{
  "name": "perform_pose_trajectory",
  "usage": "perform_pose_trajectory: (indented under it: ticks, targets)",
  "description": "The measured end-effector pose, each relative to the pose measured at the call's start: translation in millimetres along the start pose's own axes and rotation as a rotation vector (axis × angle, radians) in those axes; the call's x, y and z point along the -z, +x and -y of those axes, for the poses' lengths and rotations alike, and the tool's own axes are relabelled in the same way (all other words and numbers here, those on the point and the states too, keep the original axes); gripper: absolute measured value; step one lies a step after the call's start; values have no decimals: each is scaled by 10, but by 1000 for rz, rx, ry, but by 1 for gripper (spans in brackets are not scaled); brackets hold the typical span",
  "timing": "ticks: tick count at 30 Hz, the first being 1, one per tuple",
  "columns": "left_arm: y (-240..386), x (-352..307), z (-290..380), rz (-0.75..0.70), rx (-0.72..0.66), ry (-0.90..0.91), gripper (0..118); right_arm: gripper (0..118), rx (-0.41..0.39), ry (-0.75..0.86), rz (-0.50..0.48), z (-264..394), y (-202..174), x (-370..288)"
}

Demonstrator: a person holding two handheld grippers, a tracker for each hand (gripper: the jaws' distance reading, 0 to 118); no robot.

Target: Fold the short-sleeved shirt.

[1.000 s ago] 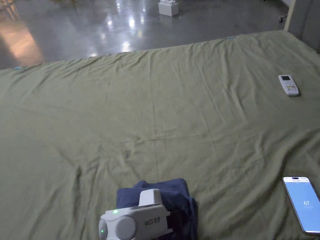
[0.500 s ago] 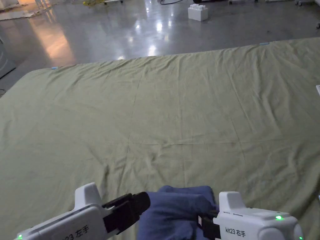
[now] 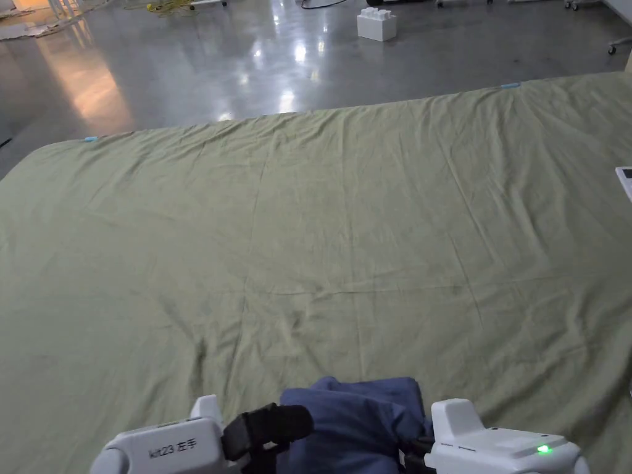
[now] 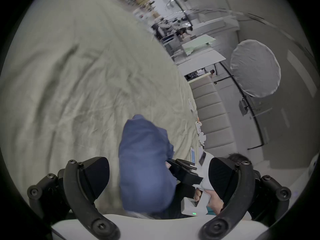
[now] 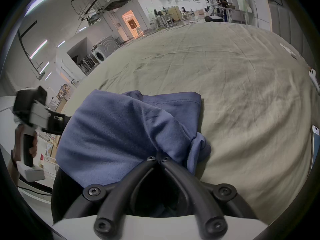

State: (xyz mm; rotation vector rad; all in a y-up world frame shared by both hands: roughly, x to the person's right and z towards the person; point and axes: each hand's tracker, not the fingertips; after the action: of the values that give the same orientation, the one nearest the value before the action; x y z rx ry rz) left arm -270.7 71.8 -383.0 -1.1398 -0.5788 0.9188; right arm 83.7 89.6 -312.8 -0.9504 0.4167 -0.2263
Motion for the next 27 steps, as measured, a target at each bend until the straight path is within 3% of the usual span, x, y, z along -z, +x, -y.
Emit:
perform_pose_trajectory:
  ticks: [3, 5, 7, 9, 10, 13, 15, 19, 23, 27]
  targets:
    - [118, 148, 24, 62, 68, -6, 115, 0, -5, 6, -5, -2, -4, 2]
    - [173, 196, 31, 105, 25, -14, 115, 1, -1, 4, -6, -7, -2, 5]
    - [229, 240, 48, -4, 74, -16, 107, 0, 1, 2, -2, -6, -5, -1]
    - [305, 177, -13, -56, 103, -16, 54, 0, 9, 2, -6, -28, -5, -12]
    - [349, 124, -46, -93, 97, -32, 44, 0, 15, -7, -8, -68, -18, -33]
    - [594, -184, -113, -79, 198, -22, 41, 0, 15, 19, -50, -168, -133, -218]
    - [637, -607, -242, -46, 212, 62, 41, 0, -40, 81, -56, -174, -224, -380]
    - [368, -1683, -626, -190, 207, 213, 41, 0, -44, 100, -108, -103, -266, -567]
    - [-95, -2587, -1004, -404, 81, 312, 41, 0, 10, 89, -124, 6, -231, -516]
    - [-423, -2851, -1141, -517, -46, 394, 41, 0, 62, 70, -78, 85, -158, -407]
